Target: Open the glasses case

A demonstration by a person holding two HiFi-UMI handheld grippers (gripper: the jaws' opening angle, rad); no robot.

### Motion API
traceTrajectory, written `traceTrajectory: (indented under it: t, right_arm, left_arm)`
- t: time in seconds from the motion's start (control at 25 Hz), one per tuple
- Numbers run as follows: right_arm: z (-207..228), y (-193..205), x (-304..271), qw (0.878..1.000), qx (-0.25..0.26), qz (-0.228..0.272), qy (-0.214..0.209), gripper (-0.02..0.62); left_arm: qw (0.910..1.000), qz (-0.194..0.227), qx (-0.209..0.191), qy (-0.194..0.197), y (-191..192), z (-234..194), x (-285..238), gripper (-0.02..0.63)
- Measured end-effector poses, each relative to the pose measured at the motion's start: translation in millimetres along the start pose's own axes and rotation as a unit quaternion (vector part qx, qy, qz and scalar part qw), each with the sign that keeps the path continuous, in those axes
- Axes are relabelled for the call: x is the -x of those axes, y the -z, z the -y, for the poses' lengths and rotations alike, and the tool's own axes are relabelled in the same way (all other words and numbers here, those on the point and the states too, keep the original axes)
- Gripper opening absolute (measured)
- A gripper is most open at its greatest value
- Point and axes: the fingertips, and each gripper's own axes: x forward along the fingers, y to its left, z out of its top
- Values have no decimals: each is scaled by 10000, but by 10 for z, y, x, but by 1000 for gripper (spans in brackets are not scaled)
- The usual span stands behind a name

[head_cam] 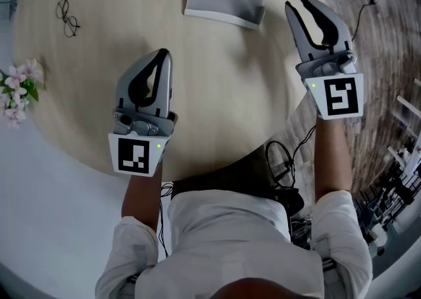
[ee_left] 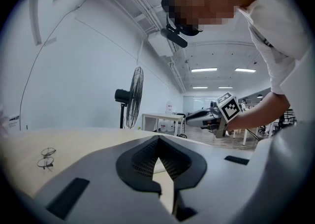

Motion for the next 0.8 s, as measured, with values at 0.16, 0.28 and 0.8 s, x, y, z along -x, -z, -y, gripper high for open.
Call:
traceTrajectory:
  t: [0.16, 0.28, 0.8]
  right_arm:
    - [-137, -578, 539, 9979, -313, 507, 239, 69]
    - [-257, -999, 1013, 9948, -556, 780, 355, 43]
    - [-398, -1963, 3013, 9738, -1376, 1378, 1170, 32]
  left_arm:
    - [9999, 138, -62, 33, -379, 52, 358, 12]
    - [9996, 196, 201, -5, -703, 136, 627, 12]
    - [9988, 334, 309, 183, -1536, 606, 1552, 12]
